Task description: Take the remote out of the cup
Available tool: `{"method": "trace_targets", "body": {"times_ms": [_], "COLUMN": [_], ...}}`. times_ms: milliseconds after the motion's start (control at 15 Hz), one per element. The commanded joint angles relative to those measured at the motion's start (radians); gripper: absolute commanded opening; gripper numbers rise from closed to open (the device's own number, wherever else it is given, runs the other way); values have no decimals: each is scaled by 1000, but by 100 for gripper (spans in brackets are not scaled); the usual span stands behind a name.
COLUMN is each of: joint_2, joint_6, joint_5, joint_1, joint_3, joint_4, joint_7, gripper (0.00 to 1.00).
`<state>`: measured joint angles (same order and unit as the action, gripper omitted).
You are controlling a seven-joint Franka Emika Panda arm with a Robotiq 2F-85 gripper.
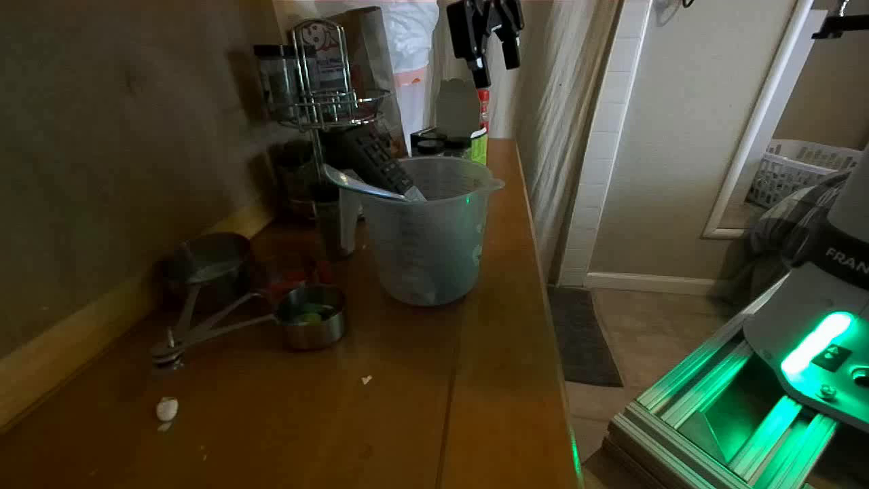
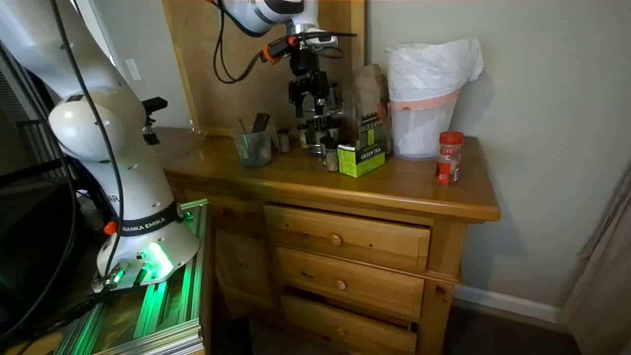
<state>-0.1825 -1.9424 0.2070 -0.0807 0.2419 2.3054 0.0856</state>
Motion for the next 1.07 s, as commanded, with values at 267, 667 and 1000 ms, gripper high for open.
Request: {"method": "trace_targets", "body": {"times_ms": [267, 667, 1000], "joint_2": [2, 77, 195], "joint_6": [3, -41, -119], "joint_5": [4, 0, 7], "joint_1": [-26, -93, -163], "joint_3": [-24, 12, 55], "joint_4": [-2, -38, -106], "joint_7": [4, 1, 43], "gripper": [100, 100, 100]}}
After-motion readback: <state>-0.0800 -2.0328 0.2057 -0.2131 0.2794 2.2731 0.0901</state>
